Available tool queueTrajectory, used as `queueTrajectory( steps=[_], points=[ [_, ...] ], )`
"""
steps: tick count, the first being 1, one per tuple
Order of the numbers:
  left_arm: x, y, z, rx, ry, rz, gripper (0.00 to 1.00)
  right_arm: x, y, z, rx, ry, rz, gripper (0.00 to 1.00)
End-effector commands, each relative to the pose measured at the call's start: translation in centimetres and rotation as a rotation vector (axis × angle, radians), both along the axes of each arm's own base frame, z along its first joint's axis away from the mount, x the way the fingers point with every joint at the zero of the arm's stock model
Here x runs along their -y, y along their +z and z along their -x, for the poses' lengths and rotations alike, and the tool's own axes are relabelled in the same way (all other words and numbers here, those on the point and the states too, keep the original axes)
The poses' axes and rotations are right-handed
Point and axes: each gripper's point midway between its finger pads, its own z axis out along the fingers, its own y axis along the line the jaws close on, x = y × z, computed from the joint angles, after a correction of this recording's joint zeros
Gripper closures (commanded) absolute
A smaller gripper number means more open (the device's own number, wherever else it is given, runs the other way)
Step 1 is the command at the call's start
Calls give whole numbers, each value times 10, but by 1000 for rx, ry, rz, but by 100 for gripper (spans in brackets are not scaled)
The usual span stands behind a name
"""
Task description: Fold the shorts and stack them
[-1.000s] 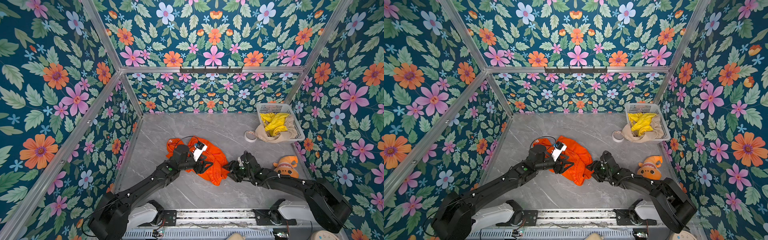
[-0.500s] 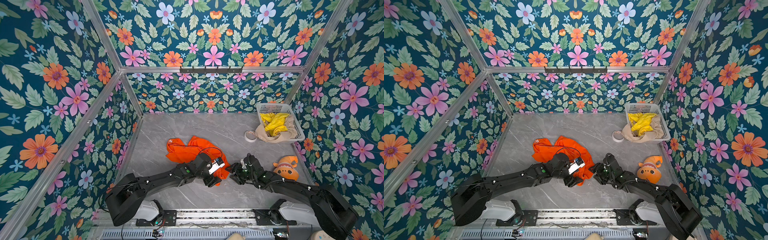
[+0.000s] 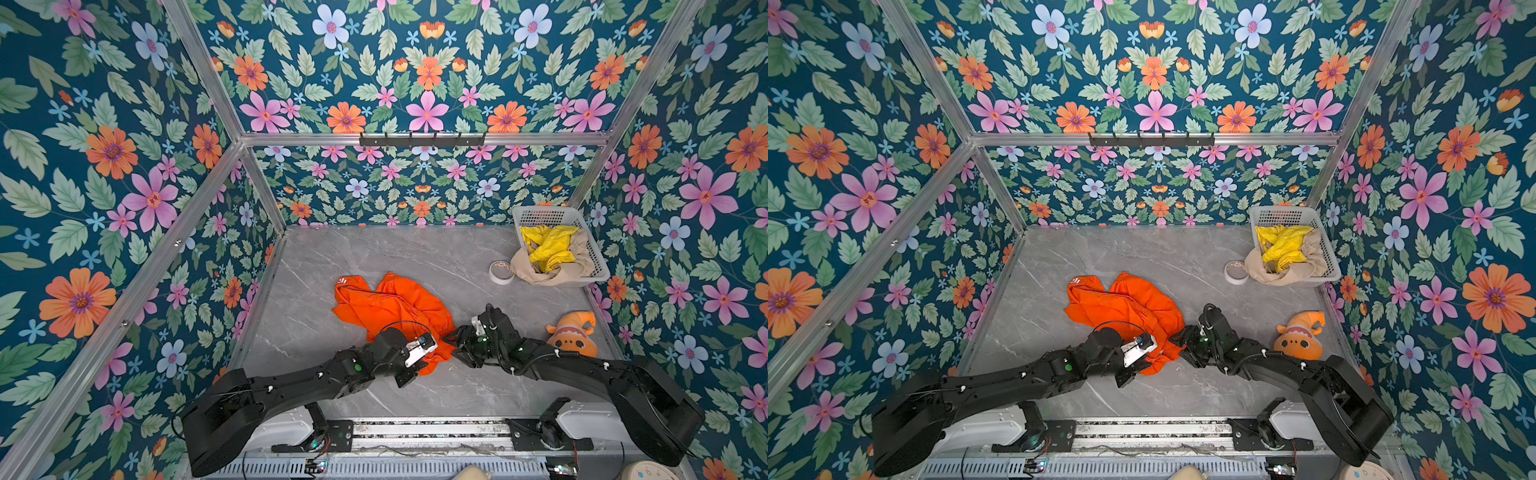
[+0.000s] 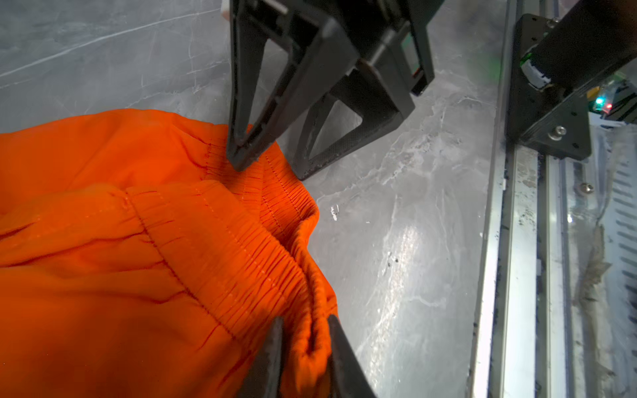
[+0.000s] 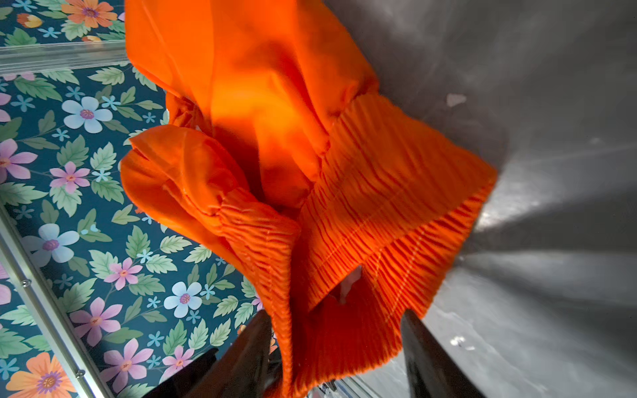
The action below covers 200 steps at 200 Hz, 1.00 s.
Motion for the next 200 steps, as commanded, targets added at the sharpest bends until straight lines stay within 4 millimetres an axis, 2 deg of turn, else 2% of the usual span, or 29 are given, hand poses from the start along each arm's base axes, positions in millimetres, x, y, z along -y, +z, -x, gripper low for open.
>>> queueTrajectory(
  steps=[1, 43, 65, 89, 139, 200],
  points=[
    [4, 6, -4, 87, -10, 20, 77, -11, 9, -7, 12, -18, -68, 40],
    [10, -10, 5, 68, -26, -20, 77, -21, -5, -7, -38, -48, -82, 41],
    [9, -5, 4, 71, 1, 16, 78, -22, -13, -10, -49, -79, -85, 41],
    [5, 3, 4, 75, 20, 51, 79, -23, -13, -22, -21, -127, -101, 41],
    [-6, 9, 7, 69, 45, 62, 80, -9, -16, -41, 18, -232, -59, 42],
    [-4, 11, 9, 61, 38, 68, 80, 9, -20, -55, 34, -269, 5, 45]
  ],
)
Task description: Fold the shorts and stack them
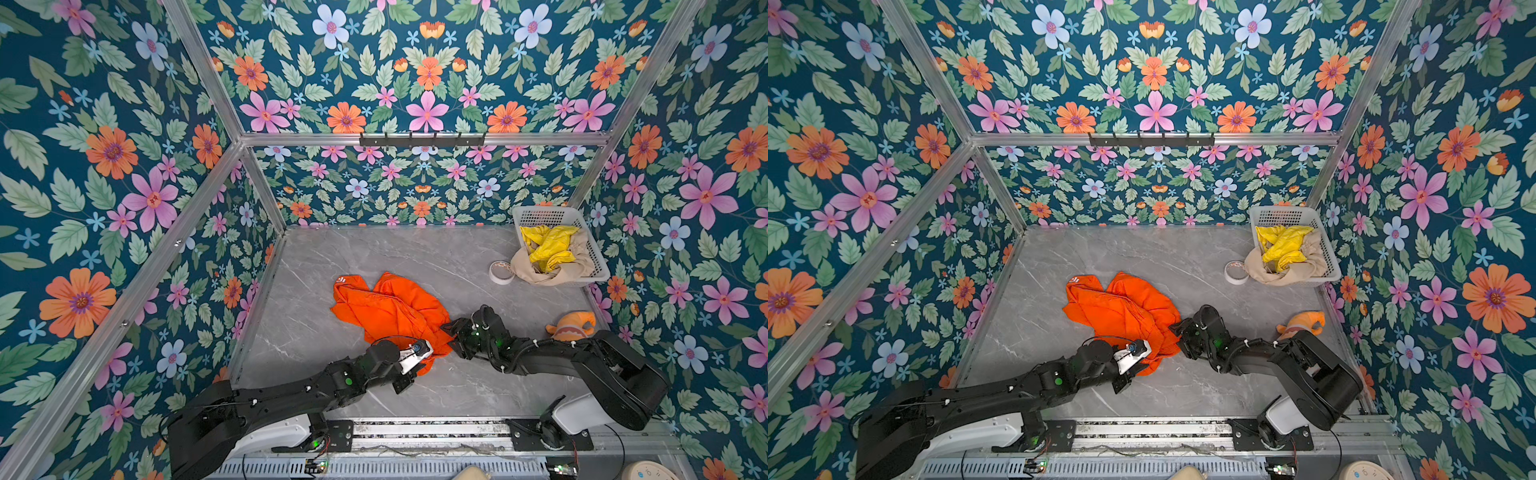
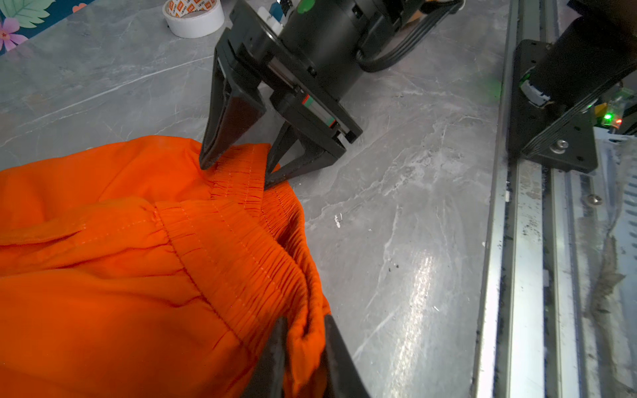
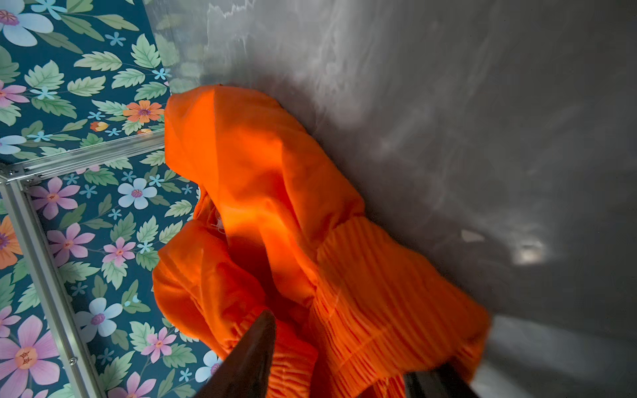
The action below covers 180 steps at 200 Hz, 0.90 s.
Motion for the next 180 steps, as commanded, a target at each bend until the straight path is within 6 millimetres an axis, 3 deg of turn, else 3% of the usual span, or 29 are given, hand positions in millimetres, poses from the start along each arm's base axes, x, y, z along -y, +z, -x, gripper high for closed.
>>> queueTrajectory(
  steps=[1, 22, 54, 89, 112, 133, 157, 180],
  points=[
    [1, 1, 1, -12, -2, 3, 80, 10, -4, -8, -3, -46, 30, 45],
    [3, 4, 2, -14, -7, 11, 80, 16, 0, -21, 23, -61, 49, 50],
    [3, 10, 3, -6, -7, 18, 81, 35, 13, -48, 75, -94, 90, 66],
    [-1, 26, -1, 30, 15, 36, 81, 49, 56, -86, 189, -85, 91, 87],
    [0, 43, -8, 65, 39, 57, 81, 59, 120, -110, 330, -64, 117, 94],
    [10, 69, -15, 96, 49, 106, 81, 64, 209, -127, 533, -28, 155, 95],
    [22, 99, -31, 122, 115, 175, 79, 58, 302, -131, 730, 66, 214, 97],
    [21, 135, -53, 151, 249, 272, 60, 41, 354, -120, 857, 193, 199, 98]
  ],
)
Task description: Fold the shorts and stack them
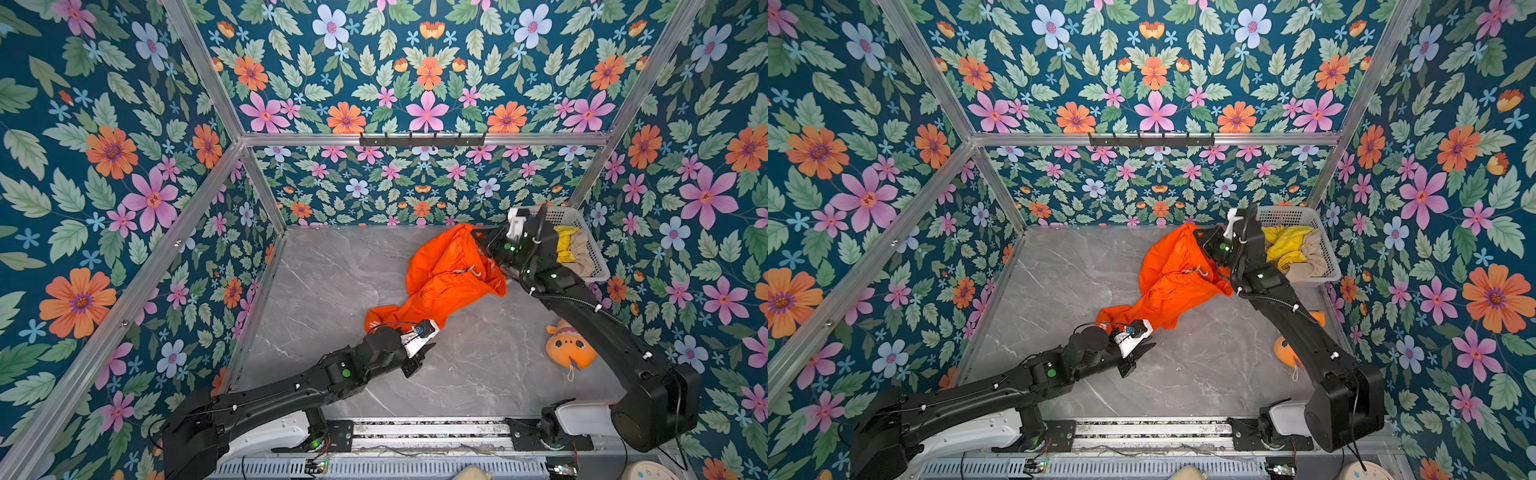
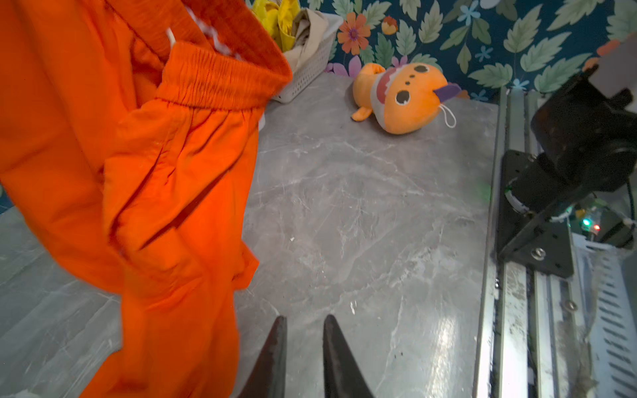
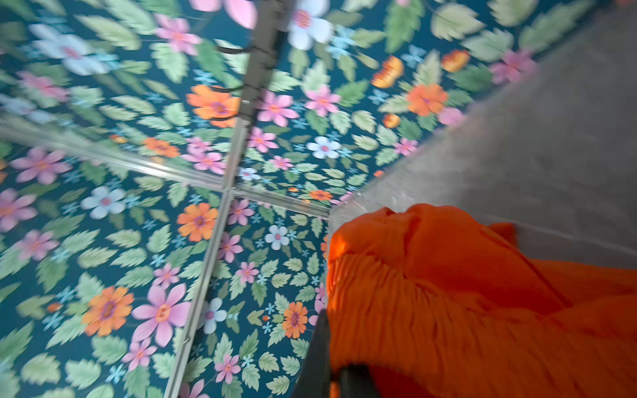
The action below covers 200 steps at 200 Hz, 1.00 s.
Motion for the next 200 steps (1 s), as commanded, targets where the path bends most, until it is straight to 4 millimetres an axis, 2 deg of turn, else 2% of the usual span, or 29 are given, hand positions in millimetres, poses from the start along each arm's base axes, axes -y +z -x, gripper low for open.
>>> queueTrajectory(
  steps=[1, 11, 25, 38, 58, 80, 99, 117, 133, 162, 177, 200],
  points=[
    [-3, 40, -26, 35, 162, 129, 59, -18, 25, 19, 85, 164, 131, 98],
    [-13, 58, -38, 46, 241, 197, 50, -25, 41, 29, 142, 218, 151, 99],
    [-27, 78, -50, 48, 291, 290, 44, -34, 56, 44, 214, 288, 203, 99],
    [-42, 93, -64, 42, 331, 354, 41, -40, 61, 56, 250, 344, 248, 99],
    [-50, 106, -73, 41, 299, 368, 37, -44, 62, 66, 264, 392, 270, 99],
    [-40, 112, -74, 65, 222, 307, 31, -47, 67, 74, 287, 381, 295, 100],
    [-26, 117, -77, 55, 178, 272, 29, -59, 80, 87, 344, 404, 301, 99],
    [-9, 129, -77, 37, 116, 289, 22, -69, 90, 97, 373, 435, 293, 99],
    [-5, 136, -88, 19, 150, 319, 16, -73, 91, 101, 373, 446, 283, 99],
    [4, 146, -94, -5, 134, 381, 14, -83, 94, 106, 391, 417, 276, 99],
    [12, 146, -93, -30, 106, 405, 15, -87, 99, 107, 403, 388, 275, 99],
    [22, 132, -93, -91, 83, 400, 16, -93, 104, 105, 412, 351, 264, 99]
  ],
)
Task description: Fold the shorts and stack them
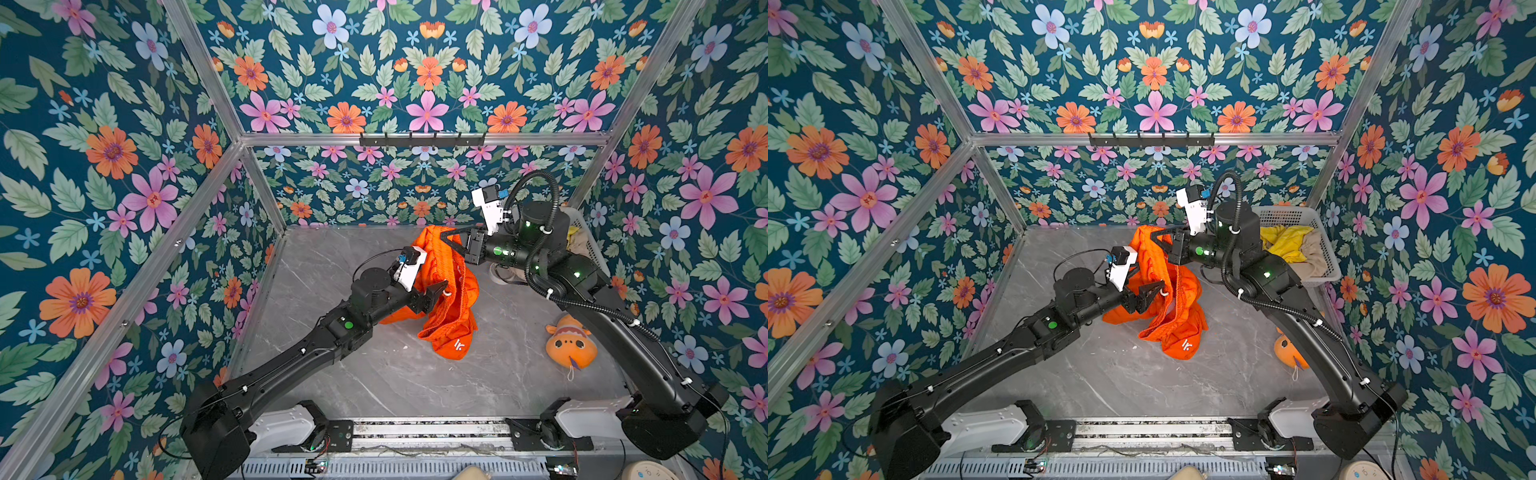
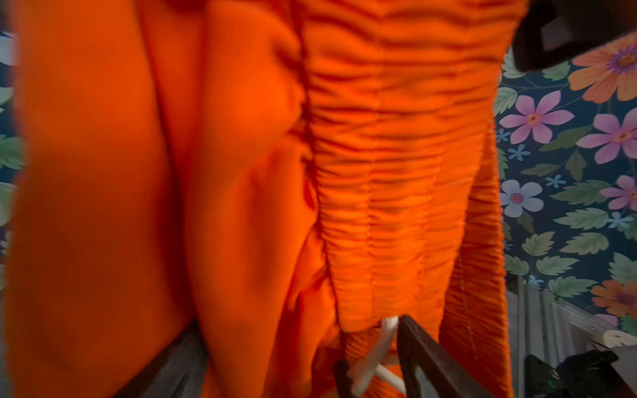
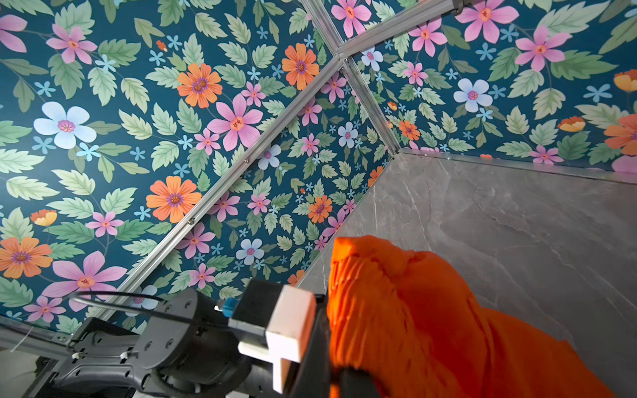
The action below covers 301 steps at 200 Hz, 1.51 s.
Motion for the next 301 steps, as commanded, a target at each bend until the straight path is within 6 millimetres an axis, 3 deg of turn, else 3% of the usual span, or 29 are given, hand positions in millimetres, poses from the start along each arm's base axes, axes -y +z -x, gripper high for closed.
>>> queueTrajectory(
  steps=[1, 30, 59, 104, 120, 141, 165, 205, 227, 278, 301],
  points=[
    [12, 4, 5, -41, -62, 62, 16, 1, 25, -10, 75, -84, -62, 99],
    [9, -5, 0, -83, -22, 74, 14, -11, 32, -7, 89, -69, -80, 99],
    [-8, 4, -1, -54, 37, 76, 13, -27, 39, 3, 135, -19, -68, 99],
    [-81, 26, -3, 15, 123, 13, 12, -29, 38, 24, 203, 79, 18, 99],
    [-103, 23, -3, 33, 130, -68, 12, -28, 37, 33, 224, 120, 61, 100],
    [-118, 6, -3, 1, 80, -177, 13, -26, 41, 53, 281, 218, 108, 100],
    [-119, -13, 4, 6, 0, -289, 15, -15, 50, 75, 342, 328, 129, 100],
    [-121, -1, 15, 149, -31, -313, 15, 15, 51, 85, 407, 369, 165, 100],
    [-120, -15, 21, 177, -84, -378, 16, 19, 44, 98, 445, 424, 205, 100],
    [-97, -34, 47, 199, -313, -328, 15, 29, 42, 100, 444, 413, 222, 100],
    [-91, -36, 43, 183, -331, -292, 15, 28, 43, 101, 435, 415, 202, 100]
  ],
)
